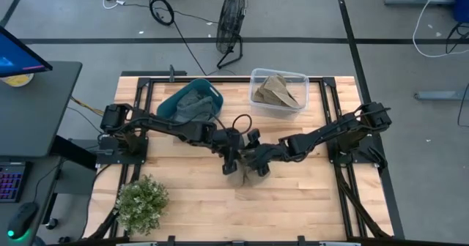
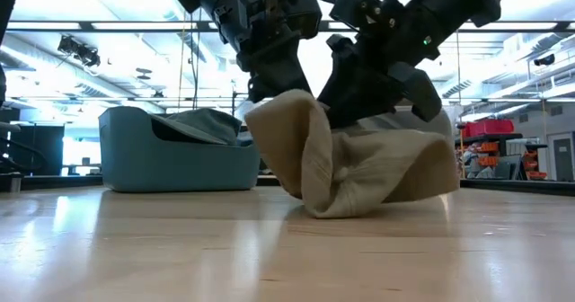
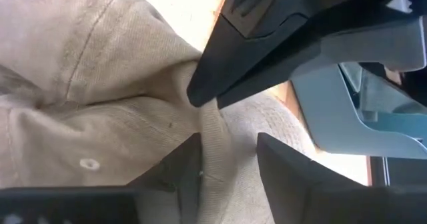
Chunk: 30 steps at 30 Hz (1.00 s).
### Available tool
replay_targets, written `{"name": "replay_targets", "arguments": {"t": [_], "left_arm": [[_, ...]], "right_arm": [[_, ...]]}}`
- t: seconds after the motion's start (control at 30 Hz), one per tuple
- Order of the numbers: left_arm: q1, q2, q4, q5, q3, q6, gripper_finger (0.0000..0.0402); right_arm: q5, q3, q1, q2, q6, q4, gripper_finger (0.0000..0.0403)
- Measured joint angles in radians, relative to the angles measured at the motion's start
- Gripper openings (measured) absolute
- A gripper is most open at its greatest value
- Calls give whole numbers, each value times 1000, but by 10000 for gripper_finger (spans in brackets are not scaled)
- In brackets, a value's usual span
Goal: Pick & Place hat
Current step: Put the brown cap into the transparent bin
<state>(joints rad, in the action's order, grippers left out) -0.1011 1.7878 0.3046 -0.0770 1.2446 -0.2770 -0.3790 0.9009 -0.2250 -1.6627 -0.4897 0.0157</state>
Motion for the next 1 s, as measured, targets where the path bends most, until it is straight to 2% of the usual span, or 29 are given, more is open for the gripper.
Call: {"name": "replay_targets", "arguments": {"t": [0.1,0.27,0.4,0.57,0.67,0.8,1.0], "left_arm": [[-8,0,-3,5,0,5,11],[-4,0,-3,12,0,13,11],[-1,0,0,51,0,102,23],[14,0,2,110,0,135,83],[21,0,3,127,0,133,129],[20,0,9,208,0,97,173],[20,0,22,291,0,53,184]], "right_arm": [[10,1,5,0,-19,-5,116],[40,1,6,0,-26,-17,20],[21,1,8,0,-9,-35,22],[-20,0,9,0,11,-82,12],[-114,0,1,0,38,-124,12],[-234,0,-34,46,37,-207,11],[-458,0,-121,218,180,-426,11]]}}
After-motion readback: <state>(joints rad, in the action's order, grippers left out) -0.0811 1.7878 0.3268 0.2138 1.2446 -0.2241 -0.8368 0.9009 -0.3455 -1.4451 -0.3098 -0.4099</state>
